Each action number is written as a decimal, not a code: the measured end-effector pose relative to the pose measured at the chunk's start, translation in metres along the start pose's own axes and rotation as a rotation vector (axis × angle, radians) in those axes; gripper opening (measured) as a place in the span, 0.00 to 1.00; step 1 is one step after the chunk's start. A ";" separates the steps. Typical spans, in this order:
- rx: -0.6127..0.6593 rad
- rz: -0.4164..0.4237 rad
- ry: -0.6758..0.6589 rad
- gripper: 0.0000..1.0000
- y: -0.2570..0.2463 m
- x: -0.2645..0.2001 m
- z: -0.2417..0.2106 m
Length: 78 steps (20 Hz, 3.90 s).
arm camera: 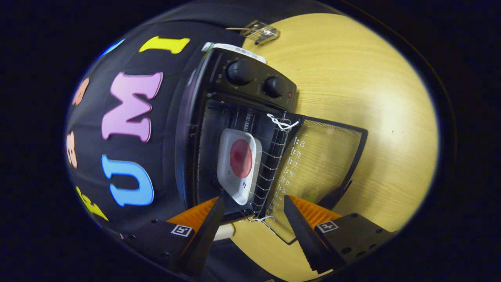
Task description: Open the toaster oven, put the food inside, and close the toaster oven door.
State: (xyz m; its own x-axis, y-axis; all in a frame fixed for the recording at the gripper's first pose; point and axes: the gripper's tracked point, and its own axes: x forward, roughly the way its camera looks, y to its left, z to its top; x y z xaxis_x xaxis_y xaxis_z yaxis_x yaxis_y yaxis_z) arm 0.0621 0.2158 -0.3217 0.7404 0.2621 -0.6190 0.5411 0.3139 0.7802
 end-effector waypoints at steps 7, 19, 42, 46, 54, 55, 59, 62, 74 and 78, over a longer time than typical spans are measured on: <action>-0.784 0.074 0.001 0.99 0.010 -0.059 -0.011; -1.167 -0.188 0.211 0.99 -0.085 -0.039 -0.059; -1.108 -0.303 0.116 0.99 -0.120 0.000 -0.053; -1.118 -0.238 0.055 0.99 -0.100 -0.016 -0.049; -1.193 -0.118 -0.079 0.99 -0.044 -0.036 -0.032; -1.190 -0.113 -0.086 0.99 -0.038 -0.036 -0.029; -1.182 -0.084 -0.139 0.99 -0.015 -0.049 -0.018; -1.188 -0.049 -0.178 0.99 0.006 -0.061 -0.014; -1.322 0.146 -0.460 0.99 0.088 -0.152 0.050; -1.345 0.213 -0.545 0.99 0.114 -0.189 0.074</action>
State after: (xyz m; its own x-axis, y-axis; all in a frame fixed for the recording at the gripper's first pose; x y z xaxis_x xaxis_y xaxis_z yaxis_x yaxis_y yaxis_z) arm 0.0138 0.1345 -0.1091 0.9779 0.1373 -0.1575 -0.1405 0.9900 -0.0090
